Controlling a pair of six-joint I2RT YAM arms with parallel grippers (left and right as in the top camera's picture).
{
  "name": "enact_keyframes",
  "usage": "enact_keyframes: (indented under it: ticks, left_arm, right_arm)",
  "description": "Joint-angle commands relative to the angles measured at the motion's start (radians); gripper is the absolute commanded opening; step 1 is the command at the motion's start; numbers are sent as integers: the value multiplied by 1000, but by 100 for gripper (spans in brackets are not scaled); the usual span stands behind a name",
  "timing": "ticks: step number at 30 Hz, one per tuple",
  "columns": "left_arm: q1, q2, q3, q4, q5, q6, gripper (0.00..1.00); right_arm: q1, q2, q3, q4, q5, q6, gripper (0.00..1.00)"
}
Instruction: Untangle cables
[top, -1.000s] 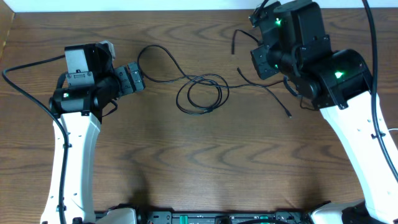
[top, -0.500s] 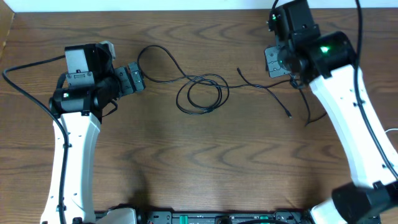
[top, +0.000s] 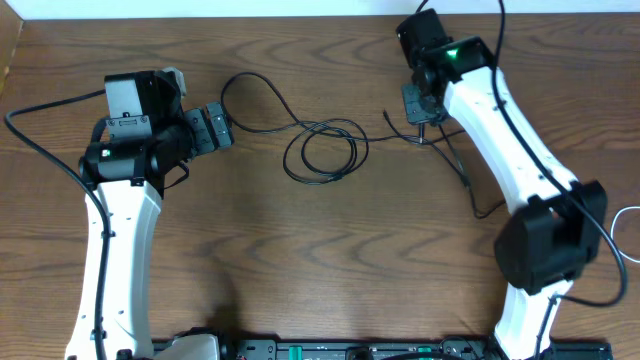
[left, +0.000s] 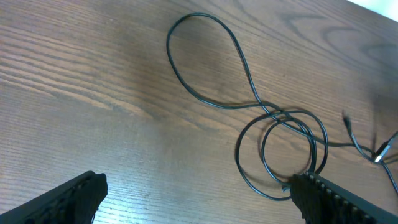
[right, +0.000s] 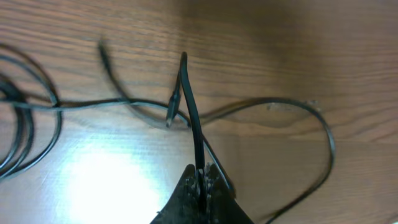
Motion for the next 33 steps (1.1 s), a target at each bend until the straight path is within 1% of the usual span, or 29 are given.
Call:
enact_keyframes:
  ticks: [1, 10, 14, 22, 33]
  left_arm:
    - [3, -21, -4, -6, 11, 26, 99]
    - [3, -21, -4, -6, 11, 25, 99]
    - [3, -21, -4, -6, 12, 25, 99]
    - [3, -21, -4, -14, 12, 25, 99]
    - [3, -21, -4, -17, 12, 25, 100]
  right_arm:
    - [-19, 35, 5, 9, 16, 44, 1]
    - [-63, 94, 2, -6, -22, 55, 1]
    - [-77, 107, -19, 8, -30, 108, 1]
    - [-78, 174, -37, 34, -51, 146, 1]
    - [-76, 298, -38, 30, -50, 295, 1]
